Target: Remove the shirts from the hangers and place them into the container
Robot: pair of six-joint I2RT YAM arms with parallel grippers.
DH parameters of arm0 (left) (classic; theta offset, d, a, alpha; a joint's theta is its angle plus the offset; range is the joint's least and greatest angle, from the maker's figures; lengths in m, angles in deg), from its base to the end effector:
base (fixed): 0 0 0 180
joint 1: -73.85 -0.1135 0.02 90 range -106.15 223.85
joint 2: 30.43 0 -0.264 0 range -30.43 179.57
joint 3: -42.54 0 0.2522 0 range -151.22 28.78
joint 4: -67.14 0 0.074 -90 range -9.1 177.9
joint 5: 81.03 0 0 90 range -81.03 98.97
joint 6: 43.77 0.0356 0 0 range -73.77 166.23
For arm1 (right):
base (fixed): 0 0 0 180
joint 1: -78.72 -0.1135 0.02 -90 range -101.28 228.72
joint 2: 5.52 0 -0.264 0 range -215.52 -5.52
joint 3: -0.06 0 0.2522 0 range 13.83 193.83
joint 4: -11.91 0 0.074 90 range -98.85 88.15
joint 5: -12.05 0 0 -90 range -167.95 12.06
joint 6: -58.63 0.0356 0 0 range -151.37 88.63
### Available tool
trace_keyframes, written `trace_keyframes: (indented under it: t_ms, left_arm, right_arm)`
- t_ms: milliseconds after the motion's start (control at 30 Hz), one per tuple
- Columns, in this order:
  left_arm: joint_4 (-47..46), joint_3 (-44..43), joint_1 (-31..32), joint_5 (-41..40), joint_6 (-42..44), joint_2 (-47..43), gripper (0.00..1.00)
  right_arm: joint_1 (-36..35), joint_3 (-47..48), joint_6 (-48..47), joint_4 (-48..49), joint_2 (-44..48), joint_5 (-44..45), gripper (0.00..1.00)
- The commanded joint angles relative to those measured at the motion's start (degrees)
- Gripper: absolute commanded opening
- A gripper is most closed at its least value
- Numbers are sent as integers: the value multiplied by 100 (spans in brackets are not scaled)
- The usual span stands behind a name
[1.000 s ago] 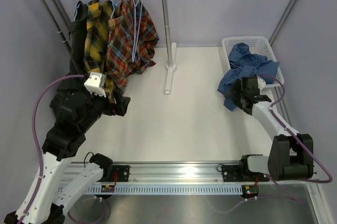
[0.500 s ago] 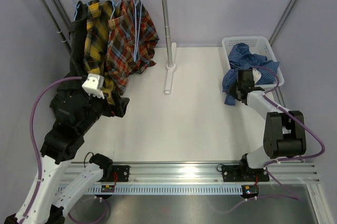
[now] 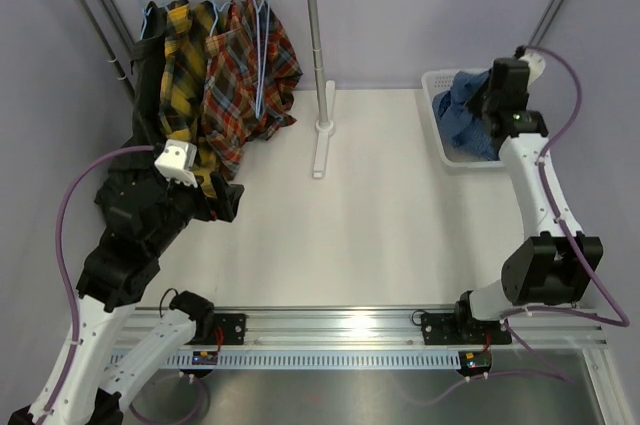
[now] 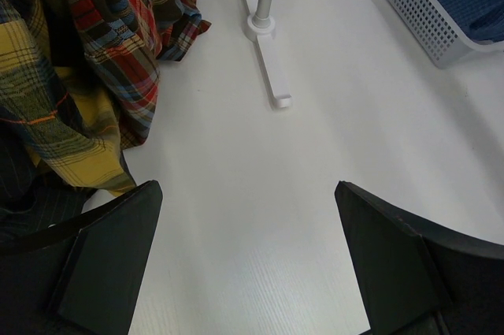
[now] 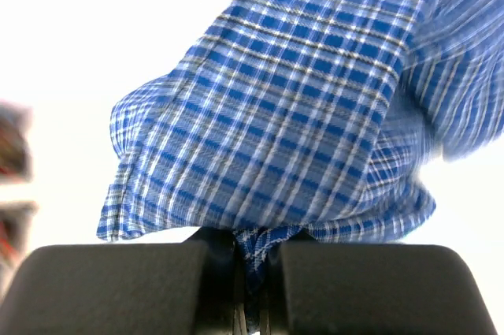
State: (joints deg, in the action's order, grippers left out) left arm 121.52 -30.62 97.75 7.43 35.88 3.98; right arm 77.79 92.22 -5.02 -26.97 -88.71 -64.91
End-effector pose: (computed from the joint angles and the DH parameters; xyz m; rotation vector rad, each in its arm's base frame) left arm 0.0959 -0.0414 0.3910 0.2008 1.8508 -0.3919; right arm 0.3321 -0.0026 0.3608 0.5900 1.9930 0.0525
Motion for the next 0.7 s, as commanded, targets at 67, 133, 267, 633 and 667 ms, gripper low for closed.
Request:
trace_keyframes:
  t_ms: [67, 133, 267, 633, 667]
  left_arm:
    - [-177, -11, 18, -75, 103, 57, 99]
    - [-169, -2, 18, -83, 86, 57, 99]
    - [-151, -11, 18, -153, 42, 4, 99]
    - [-46, -55, 18, -215, -2, 30, 99]
    - [-46, -63, 18, -189, -2, 22, 99]
  right_arm:
    - [725, 1923, -394, -379, -1109, 112, 0]
    - [874, 2504, -271, -484, -1742, -55, 0]
    - [1051, 3278, -139, -721, -2920, -450, 0]
    - [1183, 3420, 784, -1961, -4661, -2015, 0]
    - [1183, 3394, 775, -2013, -4766, -2120, 0]
